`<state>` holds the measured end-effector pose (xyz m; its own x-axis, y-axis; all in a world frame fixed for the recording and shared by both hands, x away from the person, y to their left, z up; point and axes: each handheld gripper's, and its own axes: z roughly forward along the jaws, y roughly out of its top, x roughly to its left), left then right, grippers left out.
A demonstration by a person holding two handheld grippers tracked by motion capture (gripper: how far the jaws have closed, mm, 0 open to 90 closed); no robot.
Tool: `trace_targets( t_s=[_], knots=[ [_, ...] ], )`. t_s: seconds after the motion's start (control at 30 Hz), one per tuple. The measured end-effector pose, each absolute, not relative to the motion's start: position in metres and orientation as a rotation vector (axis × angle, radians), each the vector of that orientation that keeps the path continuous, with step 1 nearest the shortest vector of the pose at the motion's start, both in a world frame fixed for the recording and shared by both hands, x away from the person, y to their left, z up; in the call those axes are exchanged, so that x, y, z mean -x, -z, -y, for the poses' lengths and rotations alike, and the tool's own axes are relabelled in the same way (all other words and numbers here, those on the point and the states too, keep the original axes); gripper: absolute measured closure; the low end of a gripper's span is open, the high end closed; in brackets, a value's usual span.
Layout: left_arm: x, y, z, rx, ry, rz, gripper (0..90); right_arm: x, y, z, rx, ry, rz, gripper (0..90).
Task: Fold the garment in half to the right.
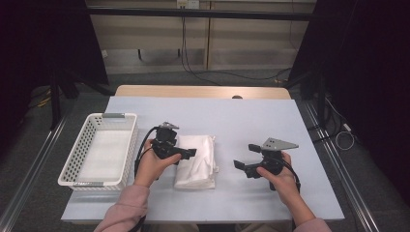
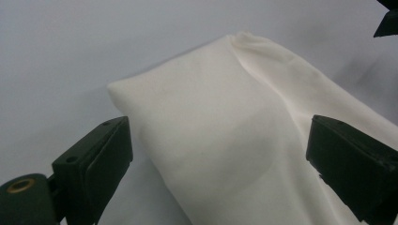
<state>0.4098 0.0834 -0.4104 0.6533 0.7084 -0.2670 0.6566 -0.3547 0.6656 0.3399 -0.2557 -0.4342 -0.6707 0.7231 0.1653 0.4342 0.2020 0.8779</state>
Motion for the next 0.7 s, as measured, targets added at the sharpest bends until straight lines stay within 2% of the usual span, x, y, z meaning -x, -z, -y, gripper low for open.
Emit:
trace_targets(
  t_s=[0.4,0.43,0.5,0.7],
  knots=[
    [-0.406,0.420,-0.083,-2.088,-0.095,-1.101,7.0,-0.337,0.434,0.258,-1.083,-1.469,-2.198,7.7],
    [-0.407,0.419,-0.084,-2.129,-0.102,-1.083,7.1,-0.337,0.434,0.258,-1.086,-1.469,-2.199,7.7],
    [-0.405,0.422,-0.082,-2.087,-0.084,-1.105,7.0,-0.336,0.434,0.259,-1.091,-1.469,-2.191,7.8],
    [-0.406,0.429,-0.077,-2.095,-0.076,-1.124,8.4,-0.336,0.434,0.259,-1.091,-1.472,-2.193,7.8]
  ],
)
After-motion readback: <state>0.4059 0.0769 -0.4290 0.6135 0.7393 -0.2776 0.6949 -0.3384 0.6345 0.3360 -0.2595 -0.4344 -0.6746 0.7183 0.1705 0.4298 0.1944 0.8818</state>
